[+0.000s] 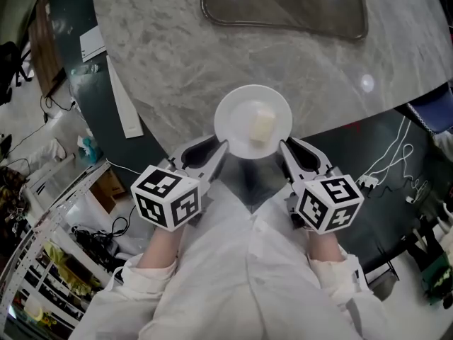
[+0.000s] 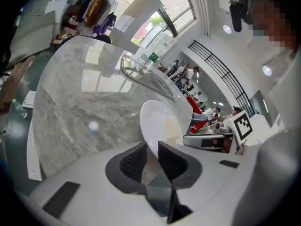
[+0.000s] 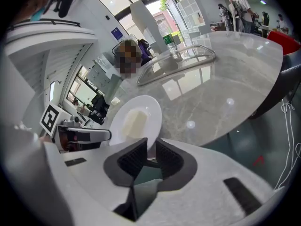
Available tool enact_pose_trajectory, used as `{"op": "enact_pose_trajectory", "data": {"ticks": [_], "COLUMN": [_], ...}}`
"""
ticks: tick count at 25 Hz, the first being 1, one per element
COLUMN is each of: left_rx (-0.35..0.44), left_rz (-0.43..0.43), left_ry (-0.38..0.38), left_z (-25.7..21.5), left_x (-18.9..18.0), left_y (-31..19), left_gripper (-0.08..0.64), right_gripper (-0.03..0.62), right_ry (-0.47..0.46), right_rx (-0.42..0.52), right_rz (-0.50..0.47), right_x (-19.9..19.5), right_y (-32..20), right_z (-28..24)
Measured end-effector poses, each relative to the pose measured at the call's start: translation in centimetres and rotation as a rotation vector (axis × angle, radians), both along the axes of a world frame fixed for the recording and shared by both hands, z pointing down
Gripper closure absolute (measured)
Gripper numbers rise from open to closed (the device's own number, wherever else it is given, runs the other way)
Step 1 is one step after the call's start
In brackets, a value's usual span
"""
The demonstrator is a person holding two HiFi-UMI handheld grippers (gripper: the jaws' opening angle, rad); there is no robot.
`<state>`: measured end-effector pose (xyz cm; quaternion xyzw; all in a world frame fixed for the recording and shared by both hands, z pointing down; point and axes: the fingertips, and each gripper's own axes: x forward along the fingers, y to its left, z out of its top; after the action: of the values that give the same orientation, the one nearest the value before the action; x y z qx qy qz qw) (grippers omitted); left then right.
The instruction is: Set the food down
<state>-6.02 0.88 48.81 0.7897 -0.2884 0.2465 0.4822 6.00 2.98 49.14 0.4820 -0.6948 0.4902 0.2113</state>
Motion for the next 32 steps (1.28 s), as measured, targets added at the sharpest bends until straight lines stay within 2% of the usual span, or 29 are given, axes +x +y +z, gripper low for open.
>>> {"op": "enact_pose_trajectory", "data": {"ticks": [7, 18, 25, 32], "left_rx": [0.035, 0.084, 0.107, 0.133], "left_rz": [0.035, 0.056, -0.009, -0.075], "left_ry": [0.027, 0.063, 0.042, 0.035], "left_z": [-1.9, -3.4, -3.8, -5.1], "left_x": [-0.4, 1.8, 2.9, 5.6], "left_y": [-0.6, -2.9, -5.8, -10.0], "left_gripper": [0.477, 0.477, 0.477, 0.477], "right_gripper": [0.543, 0.543, 0.545, 0.546], "right_ry": [0.0, 0.011, -0.016, -0.024], "right_rx": [0.041, 0.117, 0.148, 0.173], "right_rz": [0.034, 0.077, 0.014, -0.031], "right_x": [-0.4, 1.7, 3.1, 5.9], "right_y": [-0.3, -2.2, -6.5, -11.3], "right_z": [-2.1, -3.8, -4.2, -5.7]}}
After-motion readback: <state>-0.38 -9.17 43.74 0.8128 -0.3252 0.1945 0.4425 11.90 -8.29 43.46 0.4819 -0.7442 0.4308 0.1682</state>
